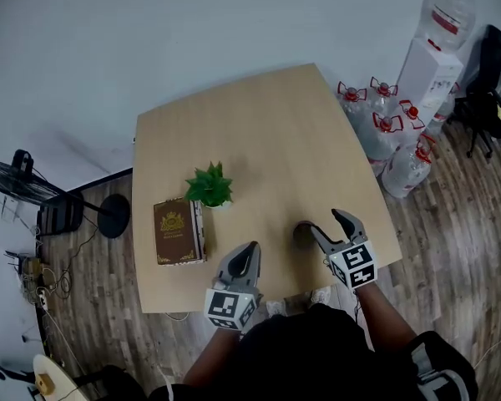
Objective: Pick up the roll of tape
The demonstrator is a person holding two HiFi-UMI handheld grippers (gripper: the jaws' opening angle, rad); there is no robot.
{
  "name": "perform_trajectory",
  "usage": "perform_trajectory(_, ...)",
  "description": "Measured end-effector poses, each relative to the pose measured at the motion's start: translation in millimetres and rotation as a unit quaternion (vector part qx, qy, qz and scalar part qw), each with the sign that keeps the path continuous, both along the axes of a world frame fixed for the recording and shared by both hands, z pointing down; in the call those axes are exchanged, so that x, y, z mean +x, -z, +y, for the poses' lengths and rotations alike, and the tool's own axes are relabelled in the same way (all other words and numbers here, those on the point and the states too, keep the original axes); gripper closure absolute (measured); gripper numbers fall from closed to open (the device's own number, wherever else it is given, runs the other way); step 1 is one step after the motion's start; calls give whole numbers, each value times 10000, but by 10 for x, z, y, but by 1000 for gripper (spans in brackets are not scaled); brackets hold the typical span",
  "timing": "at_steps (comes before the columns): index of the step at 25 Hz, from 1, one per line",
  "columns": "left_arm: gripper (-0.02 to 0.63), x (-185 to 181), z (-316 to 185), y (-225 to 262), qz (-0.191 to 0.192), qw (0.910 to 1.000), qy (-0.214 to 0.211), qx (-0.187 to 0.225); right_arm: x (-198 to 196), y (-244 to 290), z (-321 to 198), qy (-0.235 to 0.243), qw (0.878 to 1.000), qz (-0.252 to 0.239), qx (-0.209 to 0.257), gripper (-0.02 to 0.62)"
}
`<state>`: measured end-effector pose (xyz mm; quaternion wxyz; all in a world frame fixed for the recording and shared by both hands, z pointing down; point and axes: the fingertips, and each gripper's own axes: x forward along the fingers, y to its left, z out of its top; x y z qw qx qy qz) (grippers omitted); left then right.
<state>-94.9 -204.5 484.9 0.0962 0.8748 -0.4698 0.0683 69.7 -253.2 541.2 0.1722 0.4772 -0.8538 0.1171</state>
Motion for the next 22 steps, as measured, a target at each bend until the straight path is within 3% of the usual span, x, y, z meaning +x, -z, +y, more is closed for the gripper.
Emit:
perform_trajectory(9, 603, -67, -39, -173, -57, 9990, 395, -191, -78, -980, -152, 405, 9935, 365, -1000, 322)
perform_trajectory(22, 603, -311, 20, -311, -116, 9960, 792, -402, -182, -1828, -258, 462, 9807, 685, -1773, 324)
